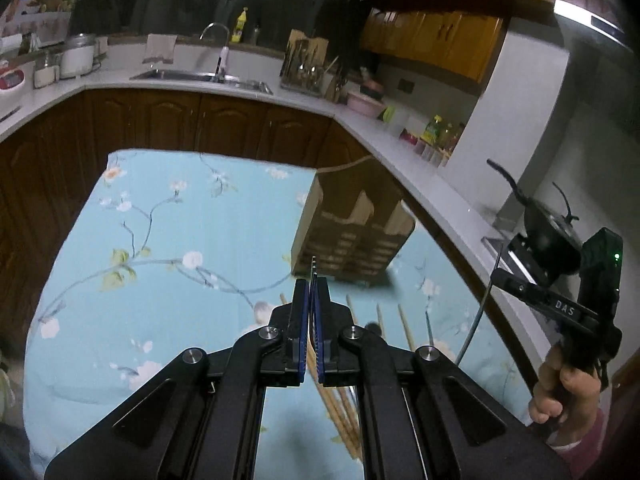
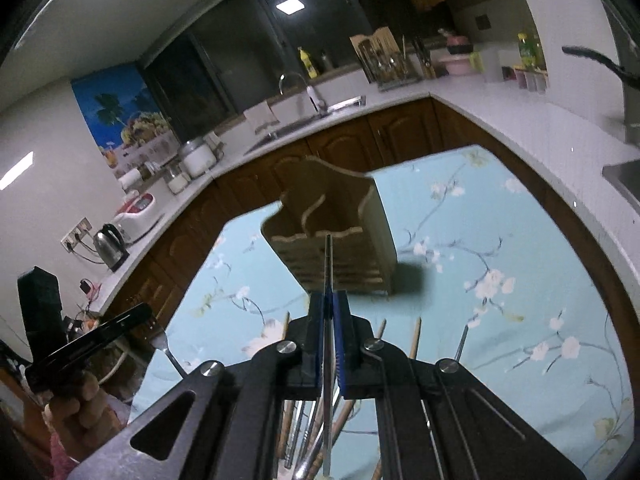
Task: Organize utensils
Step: 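Lift the fork and steel utensil and carry both over the wooden caddy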
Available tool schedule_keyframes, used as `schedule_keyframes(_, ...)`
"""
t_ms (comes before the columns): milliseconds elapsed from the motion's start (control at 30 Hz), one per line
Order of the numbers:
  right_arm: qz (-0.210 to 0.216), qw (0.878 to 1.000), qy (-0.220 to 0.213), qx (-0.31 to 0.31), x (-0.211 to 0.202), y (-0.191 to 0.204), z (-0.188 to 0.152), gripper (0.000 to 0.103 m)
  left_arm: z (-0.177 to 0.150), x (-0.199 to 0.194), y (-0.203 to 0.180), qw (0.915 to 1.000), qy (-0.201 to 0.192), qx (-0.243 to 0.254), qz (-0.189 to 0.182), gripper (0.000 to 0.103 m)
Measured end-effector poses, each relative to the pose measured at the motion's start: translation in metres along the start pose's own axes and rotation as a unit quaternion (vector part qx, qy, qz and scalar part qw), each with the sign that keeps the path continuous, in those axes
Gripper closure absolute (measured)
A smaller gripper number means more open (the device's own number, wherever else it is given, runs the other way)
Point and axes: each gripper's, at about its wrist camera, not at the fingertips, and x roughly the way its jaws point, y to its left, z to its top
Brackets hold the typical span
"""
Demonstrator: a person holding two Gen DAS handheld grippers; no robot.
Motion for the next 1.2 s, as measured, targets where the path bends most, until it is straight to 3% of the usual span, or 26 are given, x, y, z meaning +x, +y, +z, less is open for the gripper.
schedule_keyframes(467,-0.004,0.996,-0.092,-0.004,-0.004,0.001,0.057,0.098,0.06,0.008,-0.01,0.997,-0.067,0.009,0.036,0.101)
schedule_keyframes(867,-0.018,0.979,-0.202,-0.004,0.03,0.003,0.135,0.098,0.141,0.066,-0.022,0.987,-0.133,0.028,0.086,0.101)
schedule_keyframes(1033,-0.041,0.974,-0.224,-0.006,0.059,-0.005,0.135,0.098,0.146,0.113,-0.028,0.9817,-0.14,0.049,0.119,0.101)
schedule_keyframes(1200,-0.046,0.975,-0.219,-0.002,0.095,-0.016,0.11,0.098,0.131,0.158,-0.031,0.9851,-0.109,0.06,0.118,0.101)
